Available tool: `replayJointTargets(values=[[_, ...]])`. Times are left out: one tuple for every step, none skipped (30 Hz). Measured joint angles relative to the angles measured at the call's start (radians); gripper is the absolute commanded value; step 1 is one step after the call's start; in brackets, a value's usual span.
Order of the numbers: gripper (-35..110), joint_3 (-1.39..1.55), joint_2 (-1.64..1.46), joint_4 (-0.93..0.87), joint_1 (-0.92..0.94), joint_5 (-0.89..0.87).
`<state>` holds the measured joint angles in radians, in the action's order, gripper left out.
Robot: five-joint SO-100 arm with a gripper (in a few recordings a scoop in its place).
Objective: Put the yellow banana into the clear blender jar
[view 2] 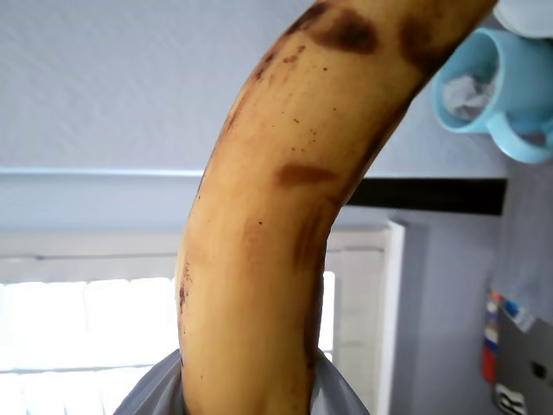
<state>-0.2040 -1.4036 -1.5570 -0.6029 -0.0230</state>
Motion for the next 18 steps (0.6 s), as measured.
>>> replayJointTargets(values=[[7,0.0,-0.028,0.011,0.031,0.0],[7,0.0,-0.048,0.015,0.055,0.0],[7,0.0,-0.071,0.023,0.083,0.0],[7,0.0,-0.092,0.032,0.104,0.0],[7,-0.005,-0.11,0.043,0.126,0.0],[7,-0.008,-0.124,0.052,0.144,0.0],[7,-0.011,-0.137,0.058,0.167,0.0],[7,-0.011,-0.149,0.063,0.195,0.0],[7,-0.011,-0.16,0.063,0.221,0.0],[7,-0.011,-0.169,0.063,0.25,0.0],[7,-0.011,-0.178,0.063,0.282,-0.006],[7,-0.011,-0.187,0.057,0.318,-0.014],[7,-0.011,-0.196,0.041,0.344,-0.023],[7,-0.011,-0.206,0.021,0.374,-0.038],[7,-0.011,-0.213,0.002,0.4,-0.06],[7,-0.012,-0.218,-0.023,0.43,-0.081],[7,-0.014,-0.218,-0.049,0.46,-0.1],[7,-0.014,-0.218,-0.064,0.482,-0.11]])
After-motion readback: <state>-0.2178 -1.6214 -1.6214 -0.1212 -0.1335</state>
